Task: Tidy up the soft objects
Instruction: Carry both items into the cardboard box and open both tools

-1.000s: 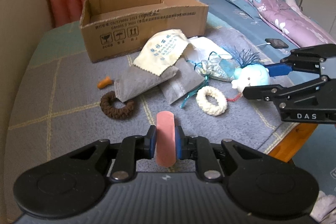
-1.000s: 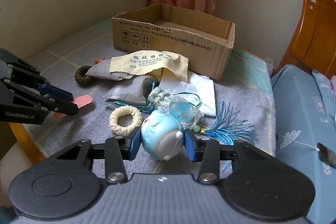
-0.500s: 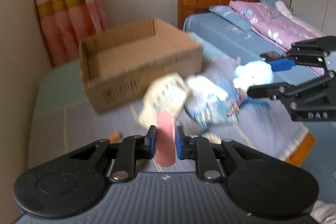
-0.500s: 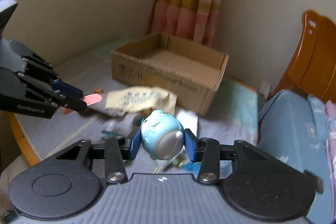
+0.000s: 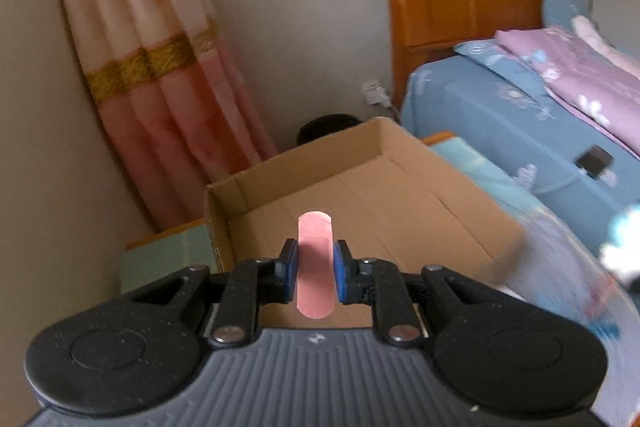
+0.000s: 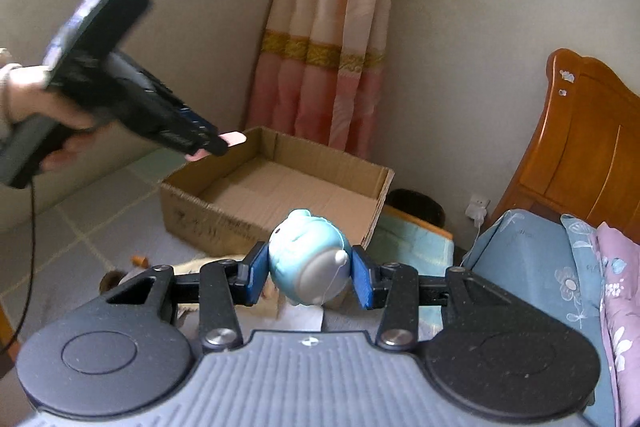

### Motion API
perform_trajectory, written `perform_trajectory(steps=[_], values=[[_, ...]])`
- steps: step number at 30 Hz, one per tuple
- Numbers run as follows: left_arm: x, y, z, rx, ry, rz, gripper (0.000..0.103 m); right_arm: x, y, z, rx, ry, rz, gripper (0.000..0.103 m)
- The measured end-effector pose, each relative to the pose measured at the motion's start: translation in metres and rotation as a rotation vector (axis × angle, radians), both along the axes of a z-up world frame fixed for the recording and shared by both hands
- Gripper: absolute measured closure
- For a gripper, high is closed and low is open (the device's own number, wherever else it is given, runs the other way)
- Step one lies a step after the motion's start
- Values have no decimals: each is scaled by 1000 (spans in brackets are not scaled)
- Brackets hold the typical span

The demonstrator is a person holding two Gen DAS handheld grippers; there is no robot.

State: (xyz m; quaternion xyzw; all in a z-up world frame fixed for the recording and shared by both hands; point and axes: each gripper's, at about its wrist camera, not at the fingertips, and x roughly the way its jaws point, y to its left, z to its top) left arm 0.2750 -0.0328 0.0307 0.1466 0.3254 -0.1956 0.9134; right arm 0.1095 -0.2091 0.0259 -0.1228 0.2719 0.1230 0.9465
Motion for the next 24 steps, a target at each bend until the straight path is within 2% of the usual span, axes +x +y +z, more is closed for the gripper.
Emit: perform_trajectory(steps=[4,6,10,15,18,24], values=[[40,-7,-12,22,4,37,83,13,2,-1,-9,-1,-11,54],[54,-7,-20,15,-8,66,61,18,2,-3,-6,3,-16,54],[57,3,-28,-32,25,75,39,26,3,-8,-6,24,-27,54],[15,13,-14,-23,-33,68,6,38,8,-9,-23,25,-28,54],[-19,16,-5,-14,-64,66,2,49,11,-7,-20,29,-28,54],[-78,29,-1,-14,-89,165,1,88,14,0,-13,47,-38,54]])
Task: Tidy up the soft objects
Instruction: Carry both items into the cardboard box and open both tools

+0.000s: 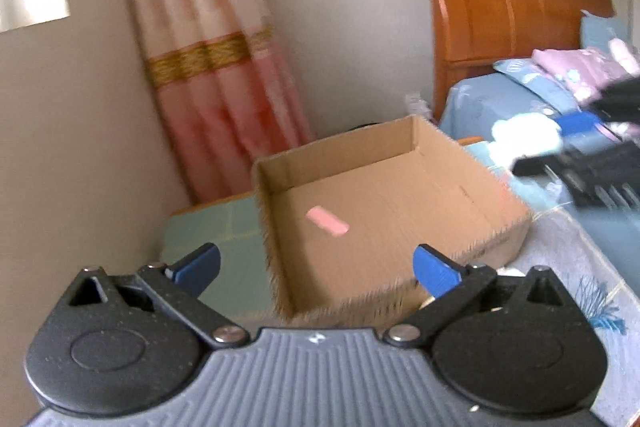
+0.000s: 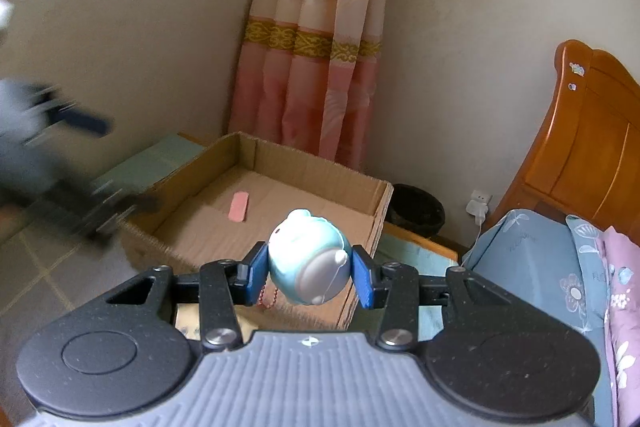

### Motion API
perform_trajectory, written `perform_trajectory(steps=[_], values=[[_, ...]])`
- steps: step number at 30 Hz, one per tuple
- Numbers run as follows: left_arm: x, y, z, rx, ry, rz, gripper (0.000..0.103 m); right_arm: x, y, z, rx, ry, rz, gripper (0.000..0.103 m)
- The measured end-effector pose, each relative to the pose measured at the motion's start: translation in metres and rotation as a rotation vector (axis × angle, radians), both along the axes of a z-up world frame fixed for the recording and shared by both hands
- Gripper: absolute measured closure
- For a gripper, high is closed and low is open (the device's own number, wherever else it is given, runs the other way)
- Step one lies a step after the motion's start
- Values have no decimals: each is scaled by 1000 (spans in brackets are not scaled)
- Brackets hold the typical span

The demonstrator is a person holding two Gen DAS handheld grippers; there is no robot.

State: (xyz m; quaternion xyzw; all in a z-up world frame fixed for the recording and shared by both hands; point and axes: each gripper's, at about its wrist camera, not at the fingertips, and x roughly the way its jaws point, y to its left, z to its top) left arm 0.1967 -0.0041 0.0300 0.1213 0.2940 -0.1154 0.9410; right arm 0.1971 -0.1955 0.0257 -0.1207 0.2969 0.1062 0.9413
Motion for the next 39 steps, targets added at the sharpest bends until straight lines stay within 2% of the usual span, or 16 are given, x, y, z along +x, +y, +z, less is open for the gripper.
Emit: perform_trajectory(steps=[2,5,15,16,17,18,19,20,23,33,39], values=[[-18,8,-2,-39,-5,49,1,18,-1,2,15,23,-12,54],[-36,20,-12,-109,43,87,1,46,0,3,32,48,-18,54],[-60,34,-34,-96,86,151,1,141,10,-1,54,89,-80,51],[-64,34,-35,-92,86,155,1,150,10,-3,65,97,-86,47],[-63,33,-36,-90,87,157,1,155,9,-4,71,112,-84,34],[-64,34,-36,-91,81,155,1,159,10,-6,68,119,-98,27],[-65,34,-36,-95,78,153,1,161,11,-7,59,116,-118,13],[-64,35,-36,-99,78,152,1,161,11,-7,50,110,-126,6],[-65,37,-38,-102,84,159,1,150,9,-4,60,96,-127,1],[-77,40,-42,-89,99,163,1,97,13,-2,64,164,-134,0],[-90,36,-46,-41,93,143,1,59,14,-11,59,185,-155,0]])
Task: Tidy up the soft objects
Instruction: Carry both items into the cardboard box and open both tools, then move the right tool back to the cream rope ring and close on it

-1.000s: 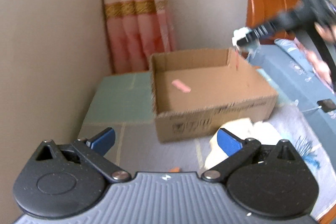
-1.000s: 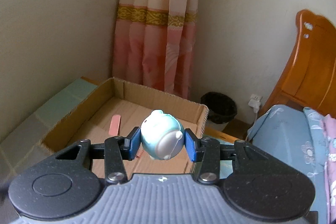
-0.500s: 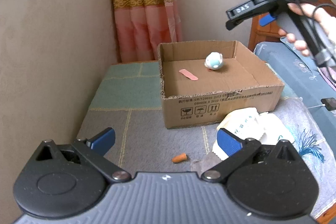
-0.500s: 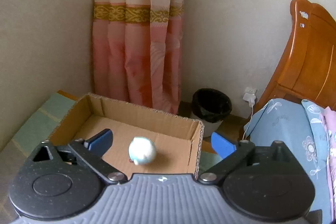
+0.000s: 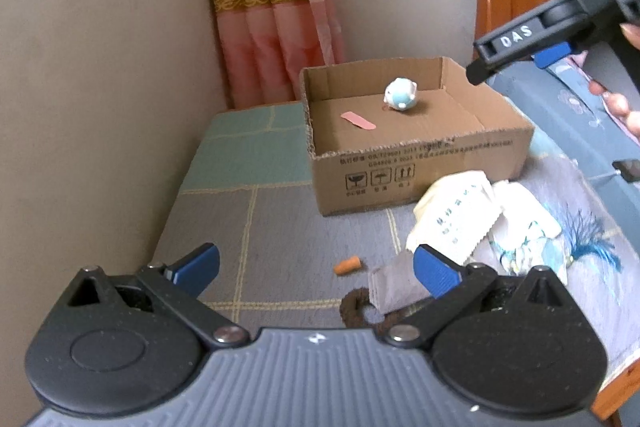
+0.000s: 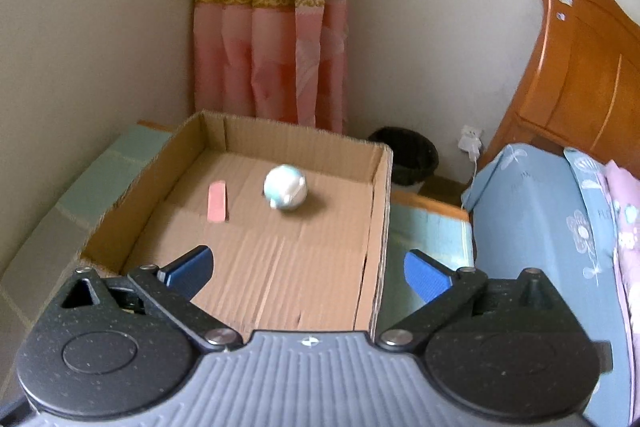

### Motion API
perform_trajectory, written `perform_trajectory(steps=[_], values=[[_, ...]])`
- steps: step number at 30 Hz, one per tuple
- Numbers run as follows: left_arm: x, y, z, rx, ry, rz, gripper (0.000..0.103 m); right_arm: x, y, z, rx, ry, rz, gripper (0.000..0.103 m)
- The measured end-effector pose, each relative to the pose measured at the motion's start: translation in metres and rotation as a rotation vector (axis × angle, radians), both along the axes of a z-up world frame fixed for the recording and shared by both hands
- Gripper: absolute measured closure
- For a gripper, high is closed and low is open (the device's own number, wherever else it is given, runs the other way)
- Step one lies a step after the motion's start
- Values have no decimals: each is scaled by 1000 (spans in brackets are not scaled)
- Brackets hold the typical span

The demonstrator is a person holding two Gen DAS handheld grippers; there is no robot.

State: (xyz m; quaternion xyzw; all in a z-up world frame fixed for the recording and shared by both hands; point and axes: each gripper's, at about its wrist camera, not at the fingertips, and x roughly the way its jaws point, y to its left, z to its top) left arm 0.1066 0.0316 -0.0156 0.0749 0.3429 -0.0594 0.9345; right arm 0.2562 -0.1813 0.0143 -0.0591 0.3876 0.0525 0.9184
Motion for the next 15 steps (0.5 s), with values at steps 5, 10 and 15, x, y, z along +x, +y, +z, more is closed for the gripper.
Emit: perform_trajectory(steps=[5,10,15], values=[[-9,3,-7,-38,9,-29,1,-45,-4,-7,23,-11,1,0],[-19,0,-19,-27,41,-68,1,-90,-10,-28,55,12,-15,0],[-24,1,-26,-27,53,-90,1,-130,-6,-61,83,73,28,0]])
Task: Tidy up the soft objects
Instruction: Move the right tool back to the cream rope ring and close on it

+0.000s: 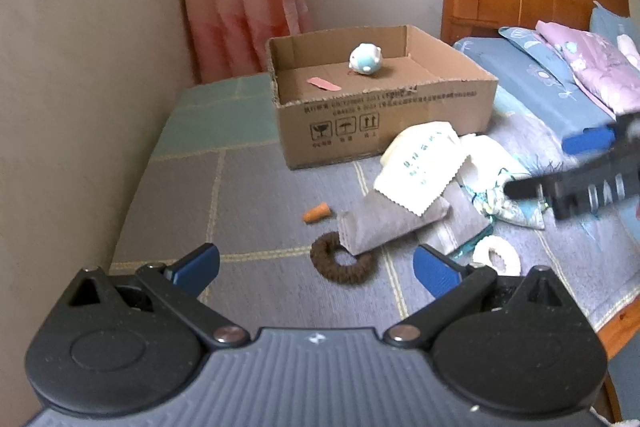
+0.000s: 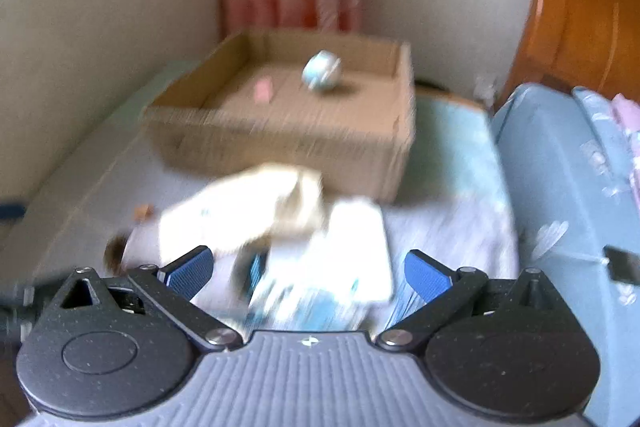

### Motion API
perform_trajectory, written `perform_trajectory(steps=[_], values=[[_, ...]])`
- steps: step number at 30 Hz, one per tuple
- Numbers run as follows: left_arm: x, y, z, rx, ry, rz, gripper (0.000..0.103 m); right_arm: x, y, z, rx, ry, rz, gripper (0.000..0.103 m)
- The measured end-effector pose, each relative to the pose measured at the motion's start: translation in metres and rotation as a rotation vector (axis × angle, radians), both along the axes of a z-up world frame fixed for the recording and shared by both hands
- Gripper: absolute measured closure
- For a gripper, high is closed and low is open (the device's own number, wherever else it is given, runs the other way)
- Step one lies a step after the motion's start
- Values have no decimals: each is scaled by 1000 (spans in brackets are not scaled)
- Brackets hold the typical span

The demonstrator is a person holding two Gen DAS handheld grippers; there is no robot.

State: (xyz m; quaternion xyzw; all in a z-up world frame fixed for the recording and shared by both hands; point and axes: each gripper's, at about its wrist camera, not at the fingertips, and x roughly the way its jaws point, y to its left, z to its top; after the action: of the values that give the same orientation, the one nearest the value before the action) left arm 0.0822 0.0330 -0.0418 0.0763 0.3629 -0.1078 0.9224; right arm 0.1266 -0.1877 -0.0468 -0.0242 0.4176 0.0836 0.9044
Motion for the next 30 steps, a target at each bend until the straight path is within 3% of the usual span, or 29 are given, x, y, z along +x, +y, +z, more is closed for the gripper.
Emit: perform_trajectory(steps=[7,13,30], values=[[7,5,-17,-28,53,7,1,-32,16,-31,7,62,53,0],[10,8,-27,-25,77,18,1,-36,31,-47,-68,85,68,0],[33,3,-33,-2,83,1,1,-28,23,-59,-24,67,65,0]])
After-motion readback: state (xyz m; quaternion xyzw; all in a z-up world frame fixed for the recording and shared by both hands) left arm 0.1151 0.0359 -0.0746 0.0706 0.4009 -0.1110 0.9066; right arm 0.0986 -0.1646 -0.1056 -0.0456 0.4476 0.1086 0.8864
